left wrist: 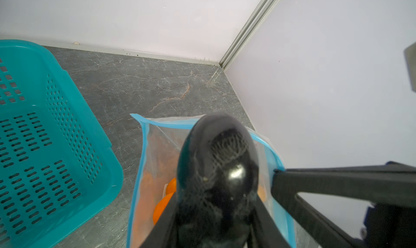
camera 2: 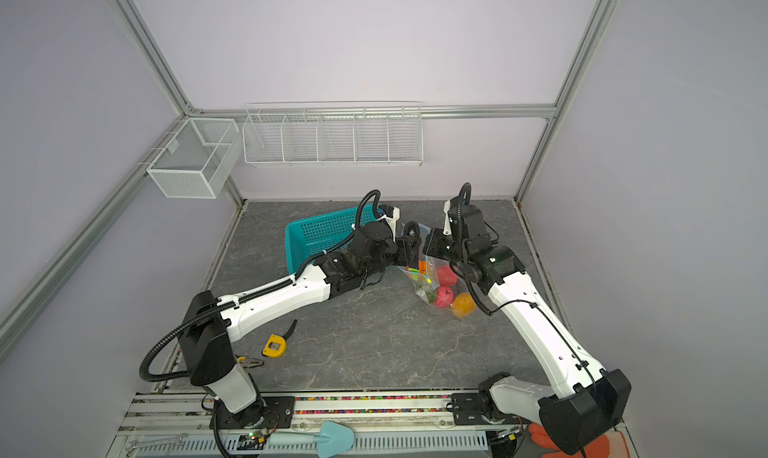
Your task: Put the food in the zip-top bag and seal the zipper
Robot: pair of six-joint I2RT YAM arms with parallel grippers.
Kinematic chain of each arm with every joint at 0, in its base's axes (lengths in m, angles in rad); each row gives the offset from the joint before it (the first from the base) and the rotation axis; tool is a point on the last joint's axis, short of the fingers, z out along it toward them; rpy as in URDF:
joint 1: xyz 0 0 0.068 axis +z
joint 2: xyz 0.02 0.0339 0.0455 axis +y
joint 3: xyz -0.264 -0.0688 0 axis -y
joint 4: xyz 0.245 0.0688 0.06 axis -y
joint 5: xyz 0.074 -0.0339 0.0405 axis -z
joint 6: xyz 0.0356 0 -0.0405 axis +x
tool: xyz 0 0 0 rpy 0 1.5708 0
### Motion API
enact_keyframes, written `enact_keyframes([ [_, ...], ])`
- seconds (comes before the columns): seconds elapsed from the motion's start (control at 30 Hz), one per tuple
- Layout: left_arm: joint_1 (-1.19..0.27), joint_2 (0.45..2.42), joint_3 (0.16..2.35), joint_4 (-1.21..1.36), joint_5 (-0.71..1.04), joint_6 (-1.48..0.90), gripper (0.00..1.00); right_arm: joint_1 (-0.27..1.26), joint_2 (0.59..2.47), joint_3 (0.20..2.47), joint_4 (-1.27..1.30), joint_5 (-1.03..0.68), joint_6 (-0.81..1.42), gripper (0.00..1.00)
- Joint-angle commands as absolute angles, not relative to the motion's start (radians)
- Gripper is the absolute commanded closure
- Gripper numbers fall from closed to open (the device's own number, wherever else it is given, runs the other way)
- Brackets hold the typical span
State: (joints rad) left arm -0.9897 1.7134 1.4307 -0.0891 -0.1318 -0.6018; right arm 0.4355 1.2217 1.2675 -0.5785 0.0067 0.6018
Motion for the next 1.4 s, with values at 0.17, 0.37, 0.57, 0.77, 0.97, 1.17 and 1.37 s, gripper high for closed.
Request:
enact_keyframes([
  [0.17,-0.996,1.727,1.456,-0.117,-0.143,-0.615,0.86,0.429,1.217,1.295,-0.548,0.016,0.596,0.93],
  [0.37,-0.996,1.735,1.463,-0.123,-0.143,-0.615,0.66,0.43,1.223,1.295,-0.546,0.007,0.597,0.93],
  [0.57,-0.996,1.743,1.474,-0.132,-0.14,-0.614,0.56,0.428,1.215,1.289,-0.547,0.01,0.598,0.93],
  [0.77,-0.996,1.747,1.476,-0.135,-0.142,-0.615,0.49,0.428,1.213,1.287,-0.546,0.009,0.598,0.93],
  [0.97,-0.996,1.746,1.48,-0.139,-0.145,-0.614,0.41,0.428,1.216,1.289,-0.547,0.008,0.598,0.93],
  [1.17,-0.996,1.728,1.471,-0.158,-0.165,-0.612,0.4,0.427,1.213,1.29,-0.549,0.01,0.597,0.93],
  [1.37,-0.991,1.653,1.416,-0.184,-0.233,-0.617,0.45,0.425,1.209,1.284,-0.548,0.013,0.592,0.93],
])
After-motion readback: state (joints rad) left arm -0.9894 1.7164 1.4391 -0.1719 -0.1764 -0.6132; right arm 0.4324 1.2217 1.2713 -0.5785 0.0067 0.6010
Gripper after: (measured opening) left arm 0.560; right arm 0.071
